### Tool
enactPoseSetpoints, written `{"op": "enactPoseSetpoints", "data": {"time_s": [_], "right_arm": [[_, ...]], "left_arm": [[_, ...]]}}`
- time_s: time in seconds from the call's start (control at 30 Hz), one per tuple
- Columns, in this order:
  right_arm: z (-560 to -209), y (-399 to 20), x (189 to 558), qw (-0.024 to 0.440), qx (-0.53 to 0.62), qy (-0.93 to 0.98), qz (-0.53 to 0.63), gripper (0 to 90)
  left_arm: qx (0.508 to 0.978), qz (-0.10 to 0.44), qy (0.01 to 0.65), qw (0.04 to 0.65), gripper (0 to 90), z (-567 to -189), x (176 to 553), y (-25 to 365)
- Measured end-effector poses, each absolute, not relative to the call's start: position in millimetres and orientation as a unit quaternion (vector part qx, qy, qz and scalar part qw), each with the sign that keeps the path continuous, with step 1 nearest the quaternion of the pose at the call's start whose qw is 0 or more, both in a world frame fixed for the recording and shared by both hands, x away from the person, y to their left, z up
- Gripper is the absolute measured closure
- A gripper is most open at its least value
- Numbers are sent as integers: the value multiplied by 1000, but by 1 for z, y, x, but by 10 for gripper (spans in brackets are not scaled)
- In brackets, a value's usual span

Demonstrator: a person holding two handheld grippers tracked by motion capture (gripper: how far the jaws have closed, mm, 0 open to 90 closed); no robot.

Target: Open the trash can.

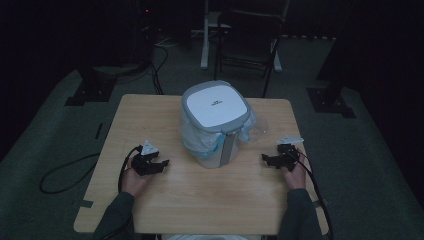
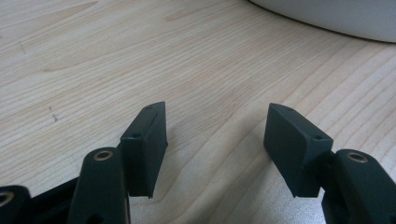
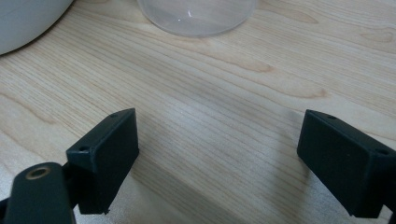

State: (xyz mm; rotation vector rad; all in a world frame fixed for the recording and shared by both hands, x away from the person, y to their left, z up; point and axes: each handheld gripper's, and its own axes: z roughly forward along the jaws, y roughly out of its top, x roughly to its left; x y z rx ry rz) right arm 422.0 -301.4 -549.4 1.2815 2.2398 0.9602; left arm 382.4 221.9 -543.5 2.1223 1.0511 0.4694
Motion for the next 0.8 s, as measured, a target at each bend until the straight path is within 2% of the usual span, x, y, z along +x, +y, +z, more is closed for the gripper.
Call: {"op": "enactPoseSetpoints", "data": {"time_s": [0.33,0.47,0.8], "right_arm": [[-549,-301,421,194,460,796,341,118],[-549,-301,421,194,460,796,341,119],[-549,-300,420,195,461,796,341,119]], "left_arm": [[819,184,413,353,395,-543,382,221],[817,184,415,354,422,-543,383,223],[816,172,420,359,400,-542,385,224]]}}
